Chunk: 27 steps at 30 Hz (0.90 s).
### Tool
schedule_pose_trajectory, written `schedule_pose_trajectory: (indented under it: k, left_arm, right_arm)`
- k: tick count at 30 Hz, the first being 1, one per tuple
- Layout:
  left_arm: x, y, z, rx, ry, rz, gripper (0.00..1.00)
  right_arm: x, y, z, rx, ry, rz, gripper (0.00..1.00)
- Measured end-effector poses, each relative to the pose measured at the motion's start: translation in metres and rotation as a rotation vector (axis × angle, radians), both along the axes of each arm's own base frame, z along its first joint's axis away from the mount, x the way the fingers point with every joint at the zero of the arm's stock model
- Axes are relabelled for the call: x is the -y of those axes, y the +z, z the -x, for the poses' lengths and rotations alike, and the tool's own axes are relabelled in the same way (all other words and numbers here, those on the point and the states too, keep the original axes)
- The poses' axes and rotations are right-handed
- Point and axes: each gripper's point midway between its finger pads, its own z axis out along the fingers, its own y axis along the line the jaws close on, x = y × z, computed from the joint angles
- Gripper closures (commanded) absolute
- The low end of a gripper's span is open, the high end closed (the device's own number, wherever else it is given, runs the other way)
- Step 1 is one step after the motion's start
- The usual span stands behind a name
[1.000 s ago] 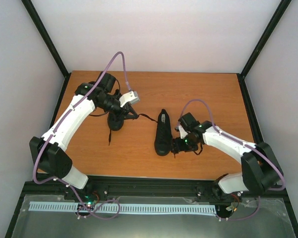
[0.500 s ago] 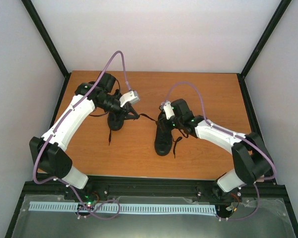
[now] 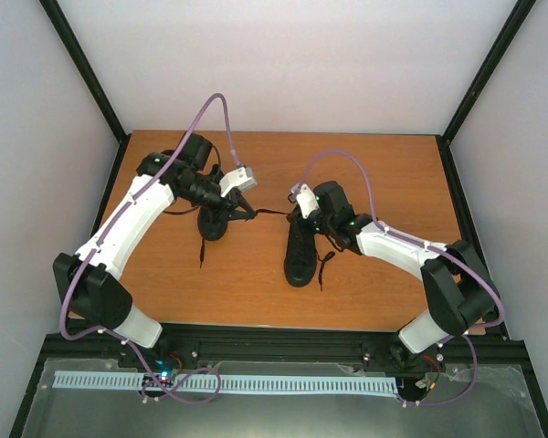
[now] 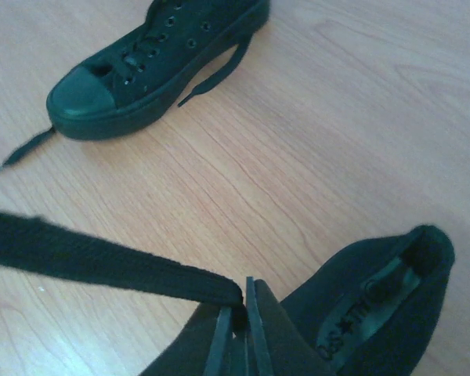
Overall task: Tie the shoes
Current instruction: Tie the shoelace on the shoe, then wrap the shoelace around the shoelace.
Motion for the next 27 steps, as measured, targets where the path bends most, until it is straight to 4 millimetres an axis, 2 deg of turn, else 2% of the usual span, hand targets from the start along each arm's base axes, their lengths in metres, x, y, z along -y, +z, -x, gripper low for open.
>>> schedule_pose_trajectory:
  k: [5, 7, 9, 13, 14, 18, 22, 25, 26, 27]
  left_arm:
    - [-0.002, 0.001, 0.001, 0.022, -0.003, -0.006, 0.99]
    - [-0.005, -0.01, 0.0, 0.035, 0.003, -0.032, 0.99]
    - [-0.011, -0.037, -0.002, 0.033, 0.024, -0.083, 0.99]
    - [-0.018, -0.113, -0.002, -0.063, 0.042, -0.227, 0.99]
    - [-0.016, -0.135, -0.003, -0.096, 0.036, -0.273, 0.99]
    - [0.005, -0.192, -0.005, -0.135, -0.004, -0.376, 0.99]
    - [0.019, -0.224, -0.008, -0.129, -0.014, -0.442, 0.99]
    - [0.028, -0.237, -0.014, -0.128, 0.0, -0.456, 0.99]
    - [0.03, -0.239, -0.017, -0.128, 0.007, -0.453, 0.93]
    - [0.032, -0.241, -0.018, -0.128, 0.012, -0.448, 0.83]
  right_arm:
    - [0.002, 0.0, -0.003, 0.002, -0.019, 0.004, 0.97]
    - [0.004, 0.0, -0.004, 0.003, -0.038, 0.008, 0.97]
    - [0.007, 0.001, -0.006, -0.001, -0.061, 0.006, 0.97]
    - [0.012, 0.003, -0.006, -0.027, -0.111, -0.003, 0.97]
    - [0.014, 0.003, -0.006, -0.037, -0.127, -0.006, 0.97]
    - [0.019, -0.001, -0.006, -0.083, -0.185, -0.016, 0.97]
    - [0.025, -0.004, -0.008, -0.13, -0.248, -0.037, 0.97]
    - [0.026, -0.005, -0.008, -0.161, -0.28, -0.057, 0.97]
    - [0.027, -0.006, -0.008, -0.174, -0.291, -0.063, 0.97]
    - [0.028, -0.007, -0.008, -0.182, -0.299, -0.066, 0.97]
